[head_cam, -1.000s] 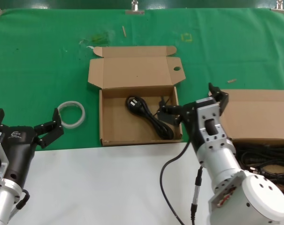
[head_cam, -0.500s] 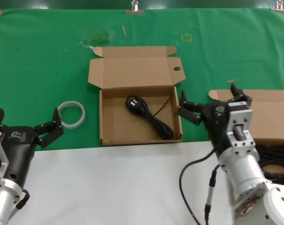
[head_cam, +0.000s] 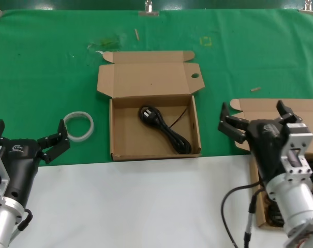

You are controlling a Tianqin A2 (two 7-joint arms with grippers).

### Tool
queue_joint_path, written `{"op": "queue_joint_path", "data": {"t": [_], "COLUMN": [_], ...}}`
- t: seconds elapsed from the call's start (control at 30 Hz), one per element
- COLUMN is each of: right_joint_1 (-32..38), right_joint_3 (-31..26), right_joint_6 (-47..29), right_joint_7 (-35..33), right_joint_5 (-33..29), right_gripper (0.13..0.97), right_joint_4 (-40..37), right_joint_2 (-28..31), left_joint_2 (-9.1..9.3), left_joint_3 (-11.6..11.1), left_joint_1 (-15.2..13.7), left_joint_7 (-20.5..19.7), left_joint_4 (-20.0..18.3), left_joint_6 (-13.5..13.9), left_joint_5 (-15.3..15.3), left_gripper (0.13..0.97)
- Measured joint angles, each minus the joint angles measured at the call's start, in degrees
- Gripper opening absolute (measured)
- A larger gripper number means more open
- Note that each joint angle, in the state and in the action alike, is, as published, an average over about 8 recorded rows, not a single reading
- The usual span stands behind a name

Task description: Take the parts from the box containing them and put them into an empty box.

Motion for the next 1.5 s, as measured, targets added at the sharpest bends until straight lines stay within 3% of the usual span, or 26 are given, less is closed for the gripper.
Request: {"op": "queue_joint_path", "data": {"t": [0.33, 1.5], "right_joint_1": [-2.9, -3.0], "right_joint_3": [4.7, 4.9], "right_joint_6": [-4.1, -4.2], "right_joint_7": [7.3, 7.7], "right_joint_5": [-5.5, -5.7], "right_gripper": [0.966, 0.966], "right_joint_4": [1.2, 1.2], "right_joint_2": [0.0, 0.0], "left_joint_2": [0.00, 0.00], "left_joint_3": [0.0, 0.0], "left_joint_1": [0.0, 0.0], "left_joint_7": [0.0, 0.0], "left_joint_4": [0.0, 0.0], "left_joint_6": [0.0, 0.0], "left_joint_5": [0.0, 0.0], "left_gripper": [0.966, 0.966]}}
